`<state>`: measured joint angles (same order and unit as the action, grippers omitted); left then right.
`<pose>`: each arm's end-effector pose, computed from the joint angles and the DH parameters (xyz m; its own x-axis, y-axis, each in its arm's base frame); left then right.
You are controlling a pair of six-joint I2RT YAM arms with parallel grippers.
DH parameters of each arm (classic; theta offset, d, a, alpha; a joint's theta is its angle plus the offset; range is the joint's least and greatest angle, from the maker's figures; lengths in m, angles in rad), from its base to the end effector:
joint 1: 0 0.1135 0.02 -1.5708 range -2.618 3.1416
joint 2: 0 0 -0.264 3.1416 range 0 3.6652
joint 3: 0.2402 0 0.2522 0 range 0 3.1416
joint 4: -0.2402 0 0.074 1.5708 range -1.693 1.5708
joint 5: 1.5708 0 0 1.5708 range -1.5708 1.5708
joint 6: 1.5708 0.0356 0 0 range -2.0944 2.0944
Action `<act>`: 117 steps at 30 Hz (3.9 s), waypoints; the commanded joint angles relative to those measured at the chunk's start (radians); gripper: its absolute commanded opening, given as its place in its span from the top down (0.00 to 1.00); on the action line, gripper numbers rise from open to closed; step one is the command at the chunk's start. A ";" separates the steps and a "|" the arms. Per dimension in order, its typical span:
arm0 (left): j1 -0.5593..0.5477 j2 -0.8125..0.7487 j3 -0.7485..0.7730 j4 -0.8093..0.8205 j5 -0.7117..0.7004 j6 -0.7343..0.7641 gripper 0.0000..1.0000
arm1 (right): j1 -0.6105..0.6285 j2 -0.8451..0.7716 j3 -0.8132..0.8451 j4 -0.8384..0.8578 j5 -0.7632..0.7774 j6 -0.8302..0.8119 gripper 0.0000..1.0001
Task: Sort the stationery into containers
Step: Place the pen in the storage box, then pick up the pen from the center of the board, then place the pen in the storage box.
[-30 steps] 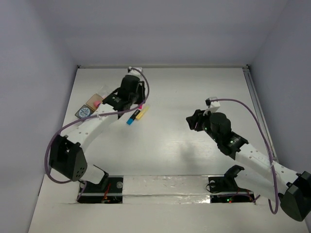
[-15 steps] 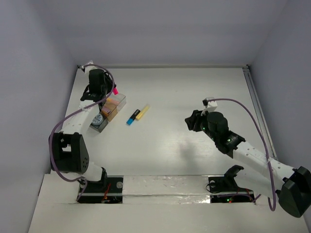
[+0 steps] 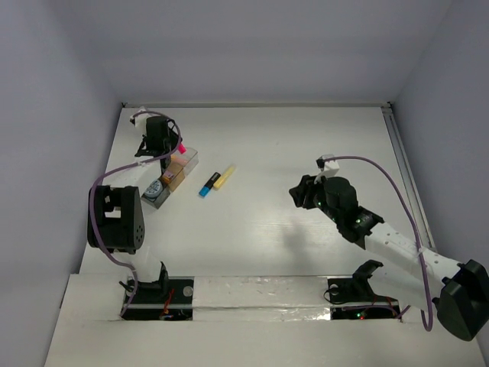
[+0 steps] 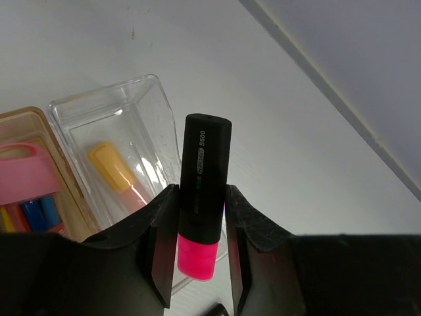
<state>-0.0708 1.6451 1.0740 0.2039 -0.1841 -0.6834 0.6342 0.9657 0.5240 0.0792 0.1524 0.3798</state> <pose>0.3794 -0.0204 0.2557 -0.2140 -0.6071 -0.7652 -0.3043 0.7858 -0.5384 0.1796 0.1254 0.2414 -0.4400 0.1312 -0.8883 -0.3318 0.8955 0.2967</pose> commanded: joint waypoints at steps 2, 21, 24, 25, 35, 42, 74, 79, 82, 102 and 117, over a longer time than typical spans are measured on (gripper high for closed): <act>0.003 -0.016 -0.031 0.097 -0.041 -0.018 0.95 | -0.005 0.010 0.005 0.059 -0.014 -0.016 0.50; 0.003 -0.047 -0.138 0.120 -0.086 -0.036 0.49 | -0.005 -0.002 0.002 0.054 -0.028 -0.013 0.50; 0.003 -0.071 -0.149 0.123 -0.086 -0.033 0.40 | -0.005 -0.004 0.004 0.053 -0.028 -0.013 0.50; 0.003 -0.080 -0.149 0.118 -0.081 -0.033 0.40 | -0.005 -0.005 0.004 0.051 -0.027 -0.013 0.50; -0.262 -0.263 -0.143 0.083 -0.172 0.120 0.85 | -0.005 -0.024 -0.001 0.037 0.021 0.008 1.00; -0.517 -0.219 -0.166 0.054 -0.178 0.297 0.97 | -0.005 -0.053 -0.012 0.024 0.067 0.021 0.99; -0.543 0.176 -0.005 0.013 -0.207 0.444 0.59 | -0.005 0.013 -0.005 0.039 0.056 0.018 0.74; -0.525 0.217 0.017 0.003 -0.186 0.453 0.59 | -0.005 0.015 -0.005 0.039 0.052 0.016 0.74; -0.524 0.235 0.021 -0.003 -0.170 0.449 0.59 | -0.005 0.011 -0.005 0.041 0.047 0.016 0.74; -0.462 0.000 0.067 0.045 -0.059 0.345 1.00 | -0.005 0.079 0.010 0.053 0.001 -0.005 0.76; 0.052 -0.128 0.018 -0.003 0.066 0.078 1.00 | 0.073 0.427 0.324 0.069 -0.241 0.100 0.55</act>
<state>-0.0288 1.5208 1.1160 0.2058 -0.1539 -0.5434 0.6857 1.3285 0.7506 0.0872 -0.0017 0.4389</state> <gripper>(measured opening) 0.243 0.386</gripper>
